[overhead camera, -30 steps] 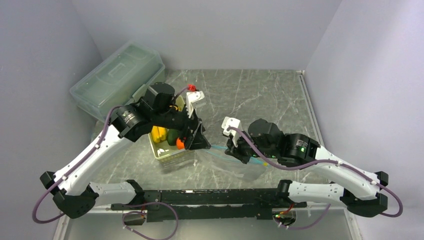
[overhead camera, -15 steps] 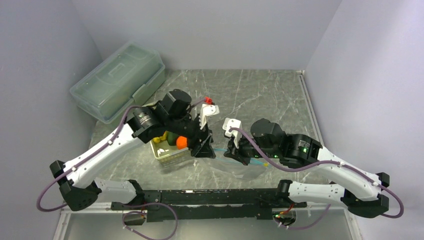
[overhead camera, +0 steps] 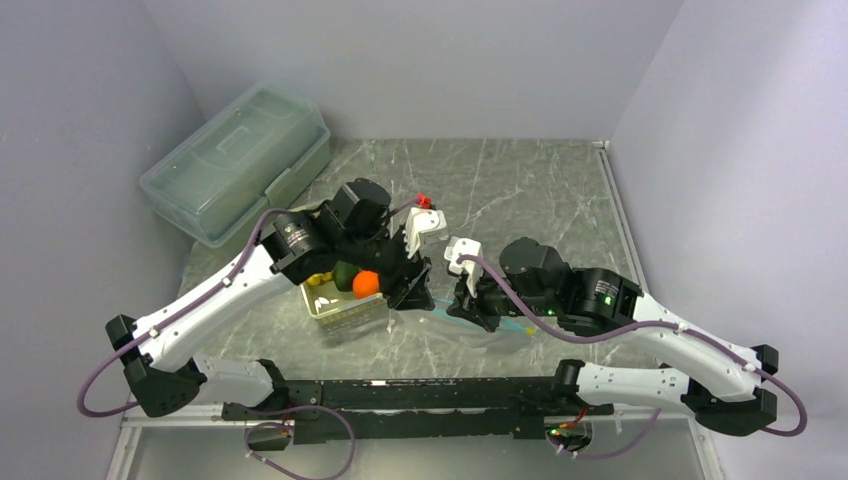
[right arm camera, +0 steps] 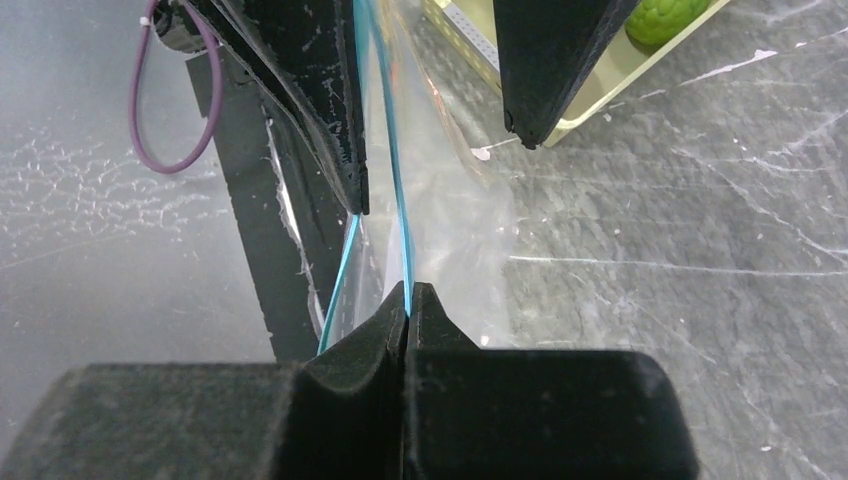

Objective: Place the food in the zip-top bag and seal the zipper

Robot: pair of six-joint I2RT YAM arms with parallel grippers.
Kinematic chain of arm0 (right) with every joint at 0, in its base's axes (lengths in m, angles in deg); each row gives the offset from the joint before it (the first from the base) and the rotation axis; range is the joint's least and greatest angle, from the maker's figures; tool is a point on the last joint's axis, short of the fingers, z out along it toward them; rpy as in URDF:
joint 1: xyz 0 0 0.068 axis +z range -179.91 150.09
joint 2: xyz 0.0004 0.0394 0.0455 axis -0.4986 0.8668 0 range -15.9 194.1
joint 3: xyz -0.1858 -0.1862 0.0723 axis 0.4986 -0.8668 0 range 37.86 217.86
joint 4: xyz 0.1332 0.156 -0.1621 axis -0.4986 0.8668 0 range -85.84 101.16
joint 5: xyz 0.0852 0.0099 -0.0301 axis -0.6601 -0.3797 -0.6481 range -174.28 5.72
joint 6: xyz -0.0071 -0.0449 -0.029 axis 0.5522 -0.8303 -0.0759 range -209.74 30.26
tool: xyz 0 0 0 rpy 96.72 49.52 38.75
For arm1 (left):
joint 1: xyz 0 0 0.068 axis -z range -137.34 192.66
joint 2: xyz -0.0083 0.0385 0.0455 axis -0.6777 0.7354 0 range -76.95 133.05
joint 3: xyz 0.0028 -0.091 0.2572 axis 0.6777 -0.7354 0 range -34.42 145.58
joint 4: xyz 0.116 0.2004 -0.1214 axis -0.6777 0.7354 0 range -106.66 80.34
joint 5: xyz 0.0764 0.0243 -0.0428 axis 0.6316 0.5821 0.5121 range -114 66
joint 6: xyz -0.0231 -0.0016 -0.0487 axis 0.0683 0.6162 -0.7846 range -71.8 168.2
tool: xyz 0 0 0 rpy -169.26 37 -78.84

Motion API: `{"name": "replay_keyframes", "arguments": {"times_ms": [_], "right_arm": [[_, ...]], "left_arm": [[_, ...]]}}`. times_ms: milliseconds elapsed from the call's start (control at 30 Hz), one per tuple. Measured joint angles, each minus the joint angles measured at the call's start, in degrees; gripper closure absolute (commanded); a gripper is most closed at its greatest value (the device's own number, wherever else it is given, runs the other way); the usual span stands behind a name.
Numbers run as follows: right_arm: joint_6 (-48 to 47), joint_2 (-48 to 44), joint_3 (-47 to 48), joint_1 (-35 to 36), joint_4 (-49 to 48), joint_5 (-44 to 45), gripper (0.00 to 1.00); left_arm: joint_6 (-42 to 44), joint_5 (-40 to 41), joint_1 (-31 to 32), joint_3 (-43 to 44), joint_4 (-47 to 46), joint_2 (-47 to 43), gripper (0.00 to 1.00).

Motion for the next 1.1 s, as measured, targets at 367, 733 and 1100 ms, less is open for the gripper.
{"name": "replay_keyframes", "arguments": {"times_ms": [367,733,1100], "right_arm": [[0.04,0.02,-0.26,0.00,-0.09,0.07,1.00],[0.48,-0.17,-0.81,0.00,-0.57,0.09,1.00],[0.76,-0.35,-0.85,0.00,-1.62,-0.46,1.00]], "left_arm": [[0.02,-0.07,0.09,1.53,-0.39,-0.79,0.34],[0.48,-1.01,0.13,1.53,-0.44,-0.42,0.39],[0.87,-1.38,0.24,0.85,-1.31,1.92,0.46]]}}
